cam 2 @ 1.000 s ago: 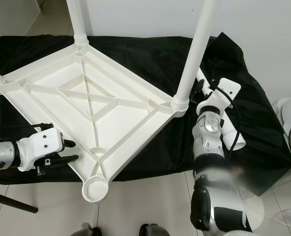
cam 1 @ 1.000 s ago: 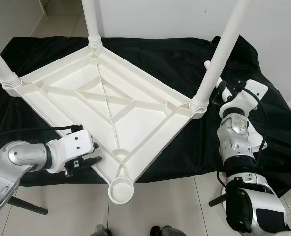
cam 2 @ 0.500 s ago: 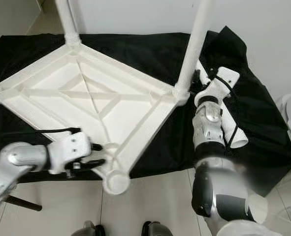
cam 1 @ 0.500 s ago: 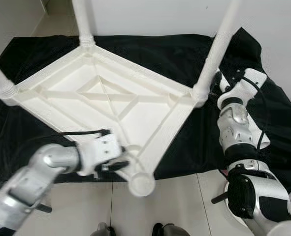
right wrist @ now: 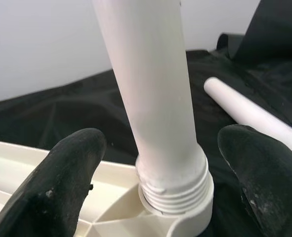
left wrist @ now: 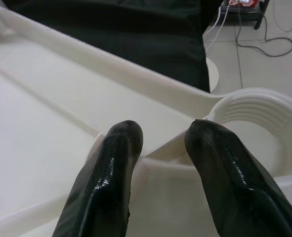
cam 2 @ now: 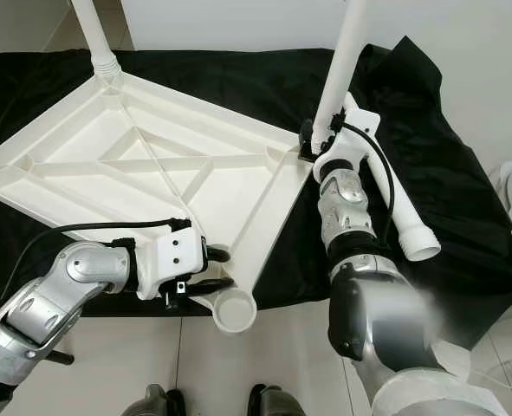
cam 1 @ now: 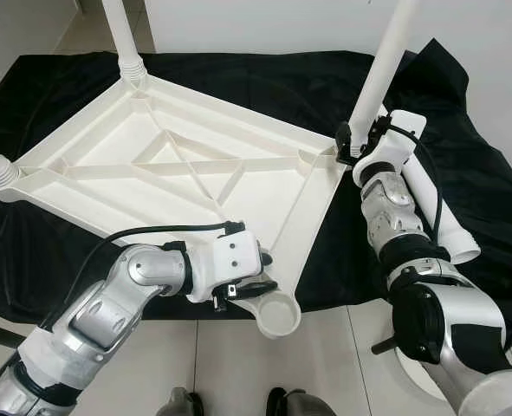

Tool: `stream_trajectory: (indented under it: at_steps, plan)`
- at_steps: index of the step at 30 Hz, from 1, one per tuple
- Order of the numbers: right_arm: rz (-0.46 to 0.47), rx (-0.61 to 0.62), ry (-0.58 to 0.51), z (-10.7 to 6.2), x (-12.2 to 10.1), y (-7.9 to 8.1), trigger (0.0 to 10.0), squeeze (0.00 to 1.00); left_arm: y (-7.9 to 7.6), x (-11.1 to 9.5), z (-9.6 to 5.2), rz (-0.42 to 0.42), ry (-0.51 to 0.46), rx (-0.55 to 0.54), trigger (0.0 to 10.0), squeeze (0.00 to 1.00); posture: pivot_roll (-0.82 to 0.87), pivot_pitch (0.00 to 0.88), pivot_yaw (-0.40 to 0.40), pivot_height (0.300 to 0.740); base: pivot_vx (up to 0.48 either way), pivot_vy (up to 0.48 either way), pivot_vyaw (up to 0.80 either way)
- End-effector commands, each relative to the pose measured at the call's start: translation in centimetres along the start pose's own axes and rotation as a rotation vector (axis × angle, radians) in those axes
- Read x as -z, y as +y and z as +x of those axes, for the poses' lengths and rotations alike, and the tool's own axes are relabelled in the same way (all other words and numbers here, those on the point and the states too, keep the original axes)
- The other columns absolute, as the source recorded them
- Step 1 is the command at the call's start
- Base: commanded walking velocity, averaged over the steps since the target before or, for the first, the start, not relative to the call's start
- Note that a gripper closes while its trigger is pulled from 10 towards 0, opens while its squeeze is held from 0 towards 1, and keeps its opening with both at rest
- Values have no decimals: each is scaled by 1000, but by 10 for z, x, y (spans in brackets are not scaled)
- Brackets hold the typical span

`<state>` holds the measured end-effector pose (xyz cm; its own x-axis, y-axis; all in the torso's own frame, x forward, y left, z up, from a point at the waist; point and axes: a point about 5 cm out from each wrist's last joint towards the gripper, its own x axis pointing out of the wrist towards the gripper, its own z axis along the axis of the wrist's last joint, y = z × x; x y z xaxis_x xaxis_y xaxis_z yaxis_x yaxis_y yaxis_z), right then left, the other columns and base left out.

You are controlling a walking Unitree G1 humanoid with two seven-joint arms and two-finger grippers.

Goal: Building children table

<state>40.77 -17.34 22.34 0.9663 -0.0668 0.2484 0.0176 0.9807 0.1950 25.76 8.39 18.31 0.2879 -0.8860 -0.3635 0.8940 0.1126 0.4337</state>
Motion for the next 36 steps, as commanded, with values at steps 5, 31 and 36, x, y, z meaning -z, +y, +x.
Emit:
stream_trajectory:
  at_steps: [5, 31, 36]
  plan:
    - [-1, -16, -32, -10, 9, -5, 10000, 0, 18, 1, -12, -7, -19, -89, 10000, 0, 2, 160, -10, 740, 0, 0, 0]
    - [-56, -35, -99, -108, 23, -48, 10000, 0, 44, 27, -35, -162, -57, -9, 10000, 1000, -17, 122, 1, 740, 0, 0, 0]
    - [-66, -35, -75, -117, 25, -50, 10000, 0, 45, 35, -36, -122, -3, 0, 10000, 702, -18, 115, 4, 740, 0, 0, 0]
